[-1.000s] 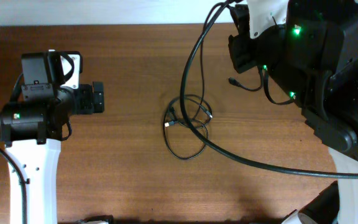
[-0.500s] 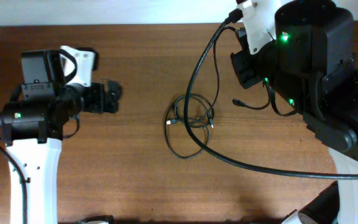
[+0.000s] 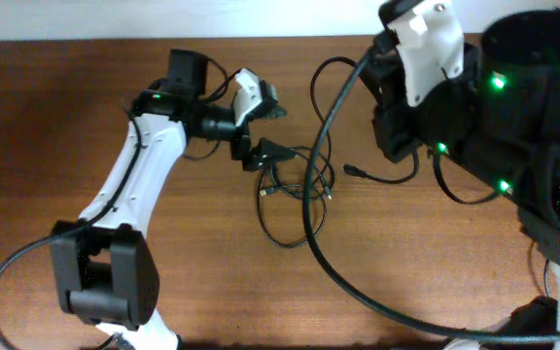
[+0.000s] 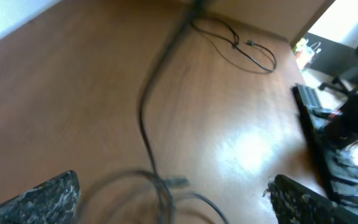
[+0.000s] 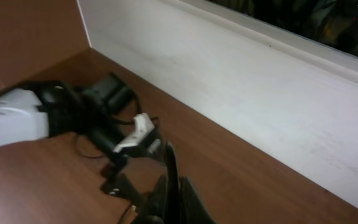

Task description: Untangle cables

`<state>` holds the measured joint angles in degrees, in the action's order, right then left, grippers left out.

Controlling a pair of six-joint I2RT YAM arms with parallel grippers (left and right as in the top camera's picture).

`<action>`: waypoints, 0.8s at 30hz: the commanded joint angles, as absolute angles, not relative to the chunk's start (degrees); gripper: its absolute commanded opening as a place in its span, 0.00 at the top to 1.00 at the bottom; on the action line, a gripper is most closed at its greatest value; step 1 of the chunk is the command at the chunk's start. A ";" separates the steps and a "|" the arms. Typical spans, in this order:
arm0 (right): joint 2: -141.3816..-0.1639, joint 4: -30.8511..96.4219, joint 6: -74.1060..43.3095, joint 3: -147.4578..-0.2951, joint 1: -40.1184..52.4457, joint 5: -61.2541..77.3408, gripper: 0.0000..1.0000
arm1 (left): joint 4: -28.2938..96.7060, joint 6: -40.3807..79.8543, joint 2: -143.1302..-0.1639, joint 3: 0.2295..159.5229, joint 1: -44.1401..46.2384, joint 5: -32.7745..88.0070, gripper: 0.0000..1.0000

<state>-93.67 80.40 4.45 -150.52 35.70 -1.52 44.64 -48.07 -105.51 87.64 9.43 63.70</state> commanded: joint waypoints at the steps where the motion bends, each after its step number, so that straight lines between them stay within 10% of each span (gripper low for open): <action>1: -92.47 80.88 3.79 -151.09 35.51 3.22 0.96 | 33.50 -37.12 -107.96 87.90 11.51 63.90 0.01; 10: -92.44 80.84 3.79 -151.09 35.51 4.54 0.96 | 24.86 -32.32 -108.79 87.90 17.98 56.16 0.00; 11: -92.44 80.82 3.79 -151.09 35.51 4.54 0.96 | 24.91 -32.32 -108.79 87.90 18.83 56.58 0.06; 15: -92.44 80.86 3.79 -151.09 35.51 2.61 0.96 | 24.93 -30.63 -108.79 87.90 20.34 56.75 1.00; 24: -91.70 82.32 3.75 -151.09 35.48 -21.71 0.96 | 24.88 -25.30 -108.73 87.90 8.60 84.66 1.00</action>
